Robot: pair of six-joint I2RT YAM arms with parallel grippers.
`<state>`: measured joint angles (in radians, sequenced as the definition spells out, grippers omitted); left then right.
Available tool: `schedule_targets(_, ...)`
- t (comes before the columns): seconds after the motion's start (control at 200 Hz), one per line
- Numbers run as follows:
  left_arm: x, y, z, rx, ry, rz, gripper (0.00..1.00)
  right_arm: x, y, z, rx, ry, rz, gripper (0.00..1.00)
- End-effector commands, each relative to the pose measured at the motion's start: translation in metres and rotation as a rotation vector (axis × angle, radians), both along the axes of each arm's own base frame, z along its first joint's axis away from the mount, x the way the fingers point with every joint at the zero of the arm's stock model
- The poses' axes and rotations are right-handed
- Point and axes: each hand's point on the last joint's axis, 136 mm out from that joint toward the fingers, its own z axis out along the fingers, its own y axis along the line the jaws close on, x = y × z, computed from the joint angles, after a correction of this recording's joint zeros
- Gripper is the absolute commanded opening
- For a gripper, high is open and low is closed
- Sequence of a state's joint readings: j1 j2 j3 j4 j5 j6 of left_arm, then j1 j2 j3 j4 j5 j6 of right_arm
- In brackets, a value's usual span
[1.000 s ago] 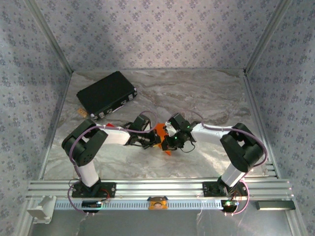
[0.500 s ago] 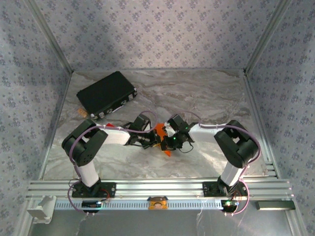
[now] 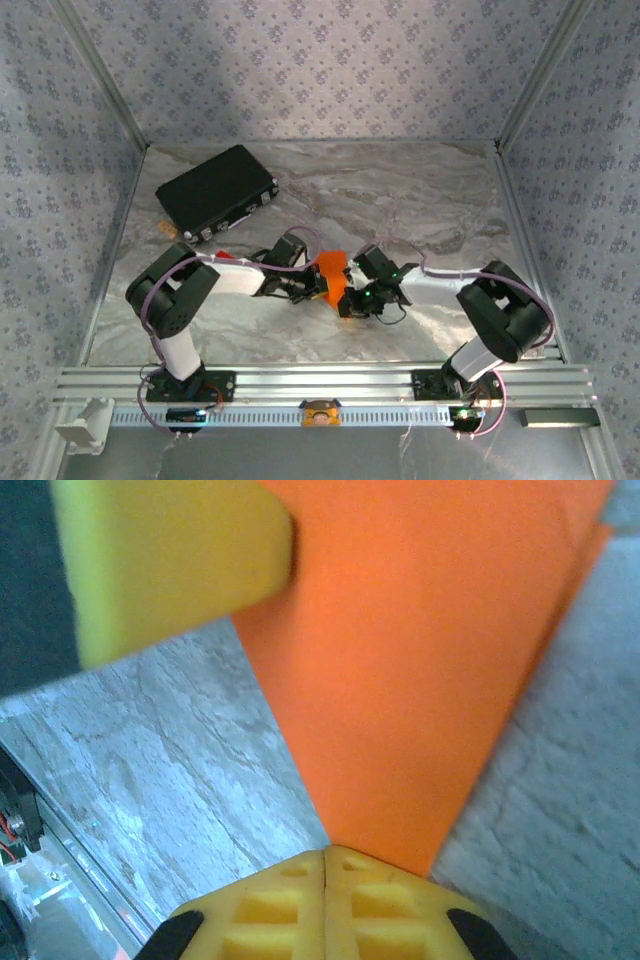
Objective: Fold a paper plane with a square sheet of paper (pick it up from the middle)
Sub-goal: Third fold the triangle at the center of the table.
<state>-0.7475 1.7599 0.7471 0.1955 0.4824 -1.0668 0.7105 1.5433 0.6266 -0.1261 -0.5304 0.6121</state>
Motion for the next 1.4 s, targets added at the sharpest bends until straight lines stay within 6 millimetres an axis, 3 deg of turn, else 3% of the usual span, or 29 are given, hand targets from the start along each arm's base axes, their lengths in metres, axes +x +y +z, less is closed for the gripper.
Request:
schedule_targets(0.0, -0.009, 0.016, -0.021, 0.083, 0.040, 0.025, 0.00, -0.013, -0.017, -0.009, -0.066, 0.044, -0.041, 0.08)
schedule_targets(0.19, -0.008, 0.015, -0.021, 0.078, 0.038, 0.022, 0.00, -0.011, -0.020, -0.001, -0.075, 0.026, -0.047, 0.08)
schedule_targets(0.37, -0.008, 0.014, -0.019, 0.076, 0.036, 0.020, 0.00, 0.004, 0.004, 0.037, 0.028, -0.051, -0.016, 0.08)
schedule_targets(0.63, -0.009, 0.013, -0.021, 0.078, 0.041, 0.016, 0.00, 0.023, 0.029, 0.020, 0.018, -0.037, 0.043, 0.07)
schedule_targets(0.849, -0.008, 0.014, -0.022, 0.081, 0.039, 0.020, 0.00, 0.002, 0.006, -0.015, -0.059, 0.055, 0.017, 0.07)
schedule_targets(1.184, -0.008, 0.016, -0.022, 0.084, 0.038, 0.019, 0.00, -0.025, -0.026, -0.010, -0.057, 0.080, -0.059, 0.07)
schedule_targets(1.279, -0.009, 0.016, -0.023, 0.081, 0.041, 0.021, 0.00, -0.020, -0.026, -0.002, -0.034, 0.060, -0.073, 0.07)
schedule_targets(1.394, -0.008, 0.015, -0.020, 0.075, 0.036, 0.019, 0.00, -0.006, -0.013, 0.025, 0.029, -0.026, -0.059, 0.07)
